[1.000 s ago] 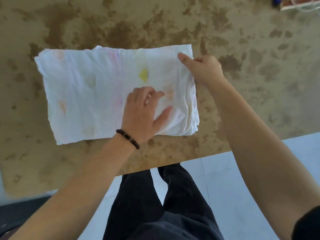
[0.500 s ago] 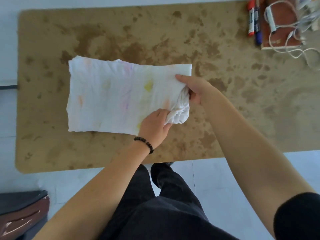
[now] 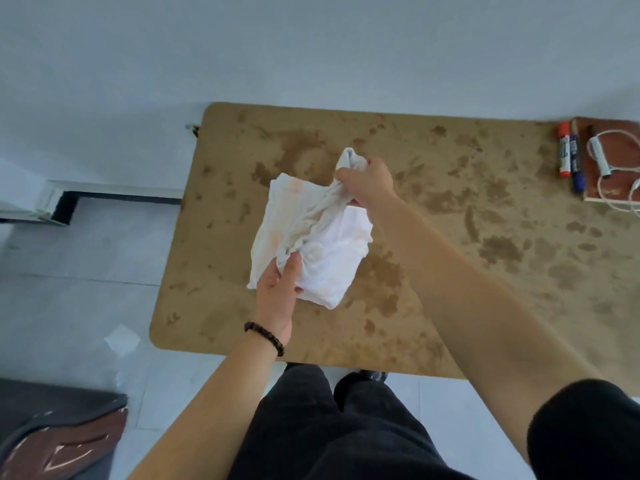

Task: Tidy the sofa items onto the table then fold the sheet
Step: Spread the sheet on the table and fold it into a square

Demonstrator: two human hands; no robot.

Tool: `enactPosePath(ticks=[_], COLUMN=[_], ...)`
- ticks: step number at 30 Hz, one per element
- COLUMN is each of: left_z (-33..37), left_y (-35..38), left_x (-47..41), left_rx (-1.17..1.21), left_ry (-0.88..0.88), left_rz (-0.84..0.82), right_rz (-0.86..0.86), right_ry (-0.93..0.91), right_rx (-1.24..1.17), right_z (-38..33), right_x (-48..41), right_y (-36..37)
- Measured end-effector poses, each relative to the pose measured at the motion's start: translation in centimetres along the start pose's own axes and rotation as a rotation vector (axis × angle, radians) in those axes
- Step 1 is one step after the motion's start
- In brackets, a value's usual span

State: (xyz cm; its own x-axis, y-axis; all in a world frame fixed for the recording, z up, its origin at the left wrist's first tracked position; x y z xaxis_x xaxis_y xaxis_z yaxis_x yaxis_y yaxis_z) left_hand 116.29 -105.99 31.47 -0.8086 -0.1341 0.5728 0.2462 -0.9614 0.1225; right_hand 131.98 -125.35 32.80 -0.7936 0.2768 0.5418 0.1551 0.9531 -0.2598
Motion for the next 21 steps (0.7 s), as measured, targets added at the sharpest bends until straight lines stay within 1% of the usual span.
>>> enactPosePath(ticks=[2,4,6,7,8,9,10,11,12,13,14,16,17,18,19,20,21], left_z=[-1.4,-3.1,-4.9,-5.7,-6.3,-6.6,-6.4,-5.8,-4.6,-2.9,-0.8,4.6,7.2,8.8,9.4,9.1,8.1], left_y=[-2.7,-5.0,-7.2,-8.2,-9.3,-10.4,-11.3,-12.3,-13.1,-13.6,-13.6,-11.4,-9.2,-6.6,-3.8,-1.3,0.6], left_x=[-1.3,-2.6,-3.6,-3.9,-4.2,-4.3,-4.4,-4.7,-5.0,-5.4,-6.0,-6.9,-7.0,-7.4,-8.3,-9.6,-11.2], left_rx=[0.151,0.236,0.247,0.224,0.181,0.126,0.066,0.000,-0.070,-0.146,-0.247,-0.551,-0.709,-0.846,-0.970,-1.109,-1.268], left_ry=[-0.130,-0.244,-0.382,-0.451,-0.509,-0.550,-0.563,-0.537,-0.467,-0.355,-0.198,0.212,0.440,0.638,0.772,0.826,0.815], left_rz=[0.046,0.083,0.159,0.204,0.244,0.281,0.319,0.365,0.421,0.468,0.490,0.437,0.377,0.281,0.155,0.031,-0.073], right_rz=[-0.035,-0.122,-0.306,-0.393,-0.443,-0.447,-0.415,-0.347,-0.246,-0.122,0.010,0.261,0.342,0.386,0.399,0.384,0.343], right_ry=[-0.057,-0.100,-0.073,-0.035,0.004,0.035,0.040,0.014,-0.041,-0.111,-0.182,-0.302,-0.354,-0.417,-0.493,-0.567,-0.629], right_rx=[0.079,0.206,0.310,0.321,0.285,0.192,0.057,-0.080,-0.161,-0.154,-0.087,0.155,0.293,0.415,0.524,0.628,0.731], right_z=[-1.2,-1.2,0.4,1.5,2.3,2.8,2.8,2.6,2.3,2.0,1.8,2.1,2.4,2.7,3.0,3.4,3.8], right_x=[-0.3,-0.6,-0.5,-0.2,0.1,0.3,0.4,0.5,0.5,0.8,1.3,2.8,3.5,4.2,4.6,4.8,5.0], right_y=[4.5,9.1,13.7,15.3,16.1,16.1,15.5,14.2,12.4,10.1,7.8,4.1,3.0,2.6,2.8,3.5,4.5])
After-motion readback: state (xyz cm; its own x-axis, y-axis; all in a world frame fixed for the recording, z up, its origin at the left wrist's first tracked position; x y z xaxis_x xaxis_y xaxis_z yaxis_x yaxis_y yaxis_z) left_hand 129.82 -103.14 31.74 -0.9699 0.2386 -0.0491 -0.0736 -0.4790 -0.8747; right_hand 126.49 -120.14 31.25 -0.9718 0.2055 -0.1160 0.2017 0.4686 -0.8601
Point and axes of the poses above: each hand's wrist, its own x-axis away from the middle knuckle, its own y-axis out of the palm, z = x × y, the point moved 9 cm from there along -x, towards the middle knuckle, and after that the axes turned 1 degree about z, right-handed, at the moved point
